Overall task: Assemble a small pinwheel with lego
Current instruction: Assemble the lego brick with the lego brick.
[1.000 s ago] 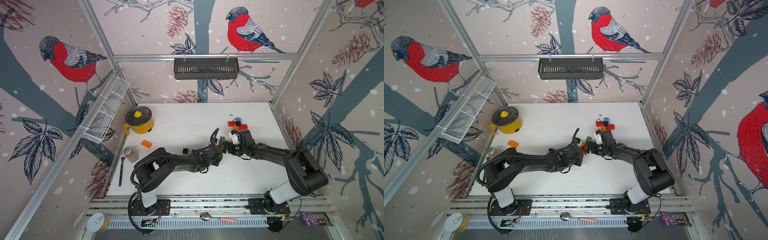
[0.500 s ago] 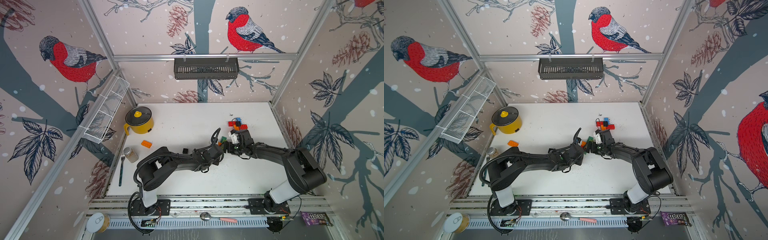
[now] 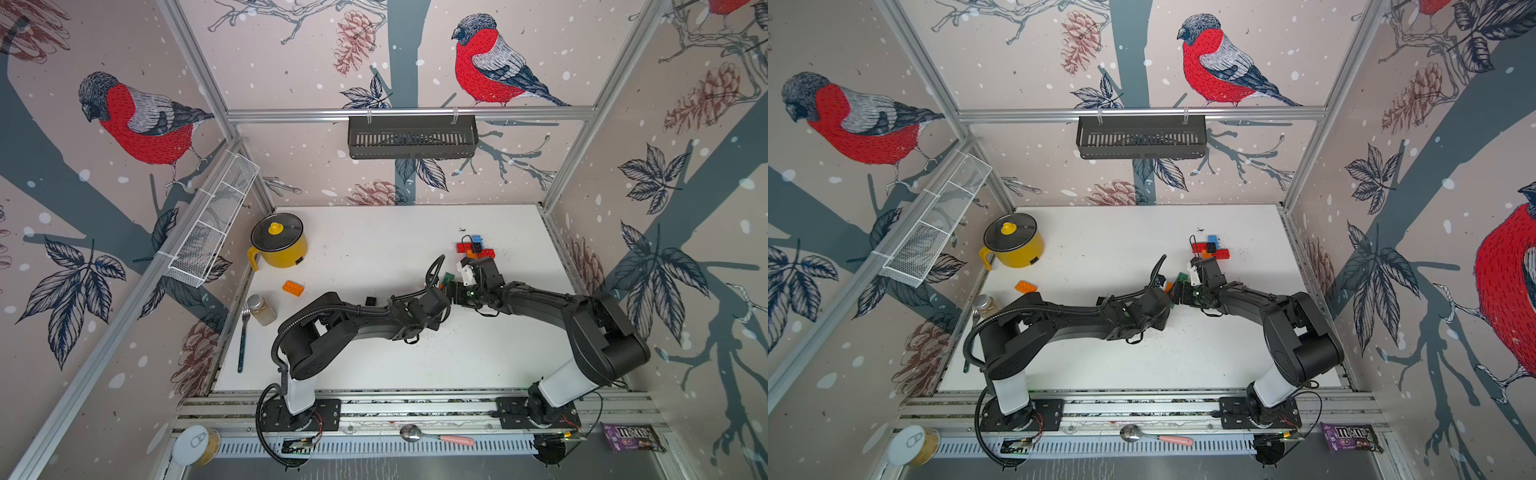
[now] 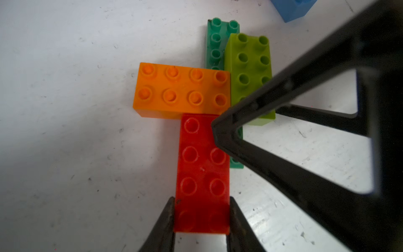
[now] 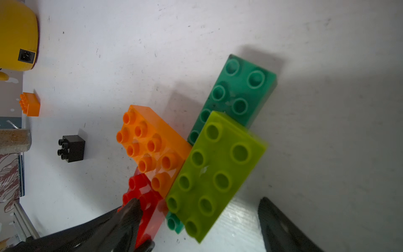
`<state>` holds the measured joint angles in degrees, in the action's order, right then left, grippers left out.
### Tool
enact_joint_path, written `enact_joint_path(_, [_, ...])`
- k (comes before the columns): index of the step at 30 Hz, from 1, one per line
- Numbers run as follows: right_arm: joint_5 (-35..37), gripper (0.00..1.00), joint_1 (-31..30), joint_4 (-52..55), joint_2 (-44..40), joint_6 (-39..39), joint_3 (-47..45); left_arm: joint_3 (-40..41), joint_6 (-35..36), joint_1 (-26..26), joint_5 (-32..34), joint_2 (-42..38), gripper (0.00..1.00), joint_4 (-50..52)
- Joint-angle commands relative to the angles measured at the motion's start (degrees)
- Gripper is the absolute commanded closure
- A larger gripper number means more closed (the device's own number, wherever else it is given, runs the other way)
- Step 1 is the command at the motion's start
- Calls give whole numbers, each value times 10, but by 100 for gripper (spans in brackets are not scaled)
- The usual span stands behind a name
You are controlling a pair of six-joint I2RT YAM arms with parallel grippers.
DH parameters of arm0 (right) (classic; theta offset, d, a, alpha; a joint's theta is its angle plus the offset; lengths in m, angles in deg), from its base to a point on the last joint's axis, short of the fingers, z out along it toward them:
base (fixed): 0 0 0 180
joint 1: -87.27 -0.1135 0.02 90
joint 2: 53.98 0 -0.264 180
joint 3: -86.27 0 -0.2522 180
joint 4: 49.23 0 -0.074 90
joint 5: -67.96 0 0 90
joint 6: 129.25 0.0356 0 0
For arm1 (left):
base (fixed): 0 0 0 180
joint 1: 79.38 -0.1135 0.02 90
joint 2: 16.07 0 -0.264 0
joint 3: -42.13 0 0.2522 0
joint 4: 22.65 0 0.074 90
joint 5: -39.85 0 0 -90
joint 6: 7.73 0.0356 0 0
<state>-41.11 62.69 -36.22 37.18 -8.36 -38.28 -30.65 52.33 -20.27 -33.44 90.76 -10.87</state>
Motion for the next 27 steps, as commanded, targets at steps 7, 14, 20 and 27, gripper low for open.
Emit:
enact_joint_path(7, [50,18,0,35,7,-3,-8,-23,23,-1,0,8,94,28])
enact_joint_path(14, [51,20,3,30,9,7,-27,-37,36,-7,-2,9,93,36])
enact_joint_path(20, [53,21,8,31,12,14,-32,-43,45,-17,-12,0,91,42])
enact_joint_path(27, [58,24,10,28,16,19,-42,-41,43,-27,-16,3,88,33])
